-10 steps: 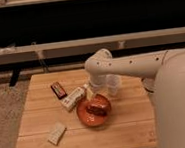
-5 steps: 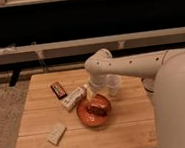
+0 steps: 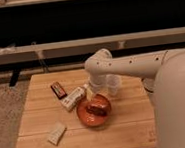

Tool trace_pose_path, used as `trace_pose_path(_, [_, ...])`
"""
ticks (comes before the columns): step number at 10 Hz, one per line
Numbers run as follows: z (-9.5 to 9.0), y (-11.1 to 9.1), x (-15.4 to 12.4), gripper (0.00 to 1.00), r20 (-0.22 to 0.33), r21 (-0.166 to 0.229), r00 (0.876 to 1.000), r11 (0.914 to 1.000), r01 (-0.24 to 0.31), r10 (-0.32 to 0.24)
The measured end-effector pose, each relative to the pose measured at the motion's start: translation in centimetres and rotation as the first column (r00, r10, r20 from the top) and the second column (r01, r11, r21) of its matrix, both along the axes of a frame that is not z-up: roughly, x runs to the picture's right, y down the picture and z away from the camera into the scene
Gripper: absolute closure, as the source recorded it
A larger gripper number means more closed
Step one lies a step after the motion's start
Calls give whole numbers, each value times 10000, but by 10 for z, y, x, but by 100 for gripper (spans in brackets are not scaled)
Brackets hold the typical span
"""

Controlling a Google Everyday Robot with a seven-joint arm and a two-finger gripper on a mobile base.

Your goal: Pick up the ceramic cup

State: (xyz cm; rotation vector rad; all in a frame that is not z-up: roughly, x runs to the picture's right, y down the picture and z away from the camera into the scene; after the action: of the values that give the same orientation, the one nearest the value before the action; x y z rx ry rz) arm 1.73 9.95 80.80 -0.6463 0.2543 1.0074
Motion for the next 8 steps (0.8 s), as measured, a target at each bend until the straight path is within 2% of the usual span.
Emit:
trace_pose_path(4, [-4,-2,-3,31,32,67,10000,9999,87,-87])
trace_pose_path(6, [-27,-15,-13,31,227,147,9997,9998,101,-104])
trace_pose_path(8, [-50,-37,-13,31,384,409,9992,9991,63,-79])
